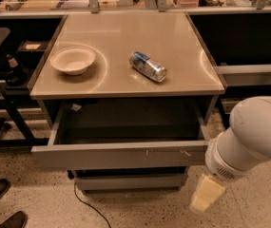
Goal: Open top drawer
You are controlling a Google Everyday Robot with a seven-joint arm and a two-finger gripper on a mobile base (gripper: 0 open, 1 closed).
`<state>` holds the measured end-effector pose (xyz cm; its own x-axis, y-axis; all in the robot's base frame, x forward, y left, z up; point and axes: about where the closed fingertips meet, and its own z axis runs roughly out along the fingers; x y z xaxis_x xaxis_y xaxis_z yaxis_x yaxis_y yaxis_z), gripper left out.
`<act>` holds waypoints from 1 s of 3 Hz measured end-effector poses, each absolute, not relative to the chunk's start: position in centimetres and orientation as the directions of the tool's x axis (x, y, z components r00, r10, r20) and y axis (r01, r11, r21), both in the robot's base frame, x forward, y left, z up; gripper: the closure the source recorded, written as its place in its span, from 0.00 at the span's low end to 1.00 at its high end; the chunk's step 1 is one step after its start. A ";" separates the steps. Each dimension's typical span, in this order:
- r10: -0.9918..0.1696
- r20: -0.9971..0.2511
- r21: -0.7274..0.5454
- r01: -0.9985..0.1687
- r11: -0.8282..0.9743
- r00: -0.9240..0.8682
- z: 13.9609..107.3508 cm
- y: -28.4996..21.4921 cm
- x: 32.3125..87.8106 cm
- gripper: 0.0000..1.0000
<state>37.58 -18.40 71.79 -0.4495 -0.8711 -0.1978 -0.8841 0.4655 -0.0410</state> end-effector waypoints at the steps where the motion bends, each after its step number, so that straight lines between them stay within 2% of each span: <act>1: -0.878 -0.277 -0.082 -0.901 0.426 -0.390 72.7 -14.8 41.7 0.00; 3: -0.899 -0.308 -0.056 -0.938 0.343 -0.311 69.6 -8.7 46.5 0.00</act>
Offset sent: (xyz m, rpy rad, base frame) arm 0.1074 0.1125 -0.0237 0.1268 -0.0670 0.1571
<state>46.46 -8.75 69.57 -0.3109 -0.8991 -0.3082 -0.9375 0.3434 -0.0559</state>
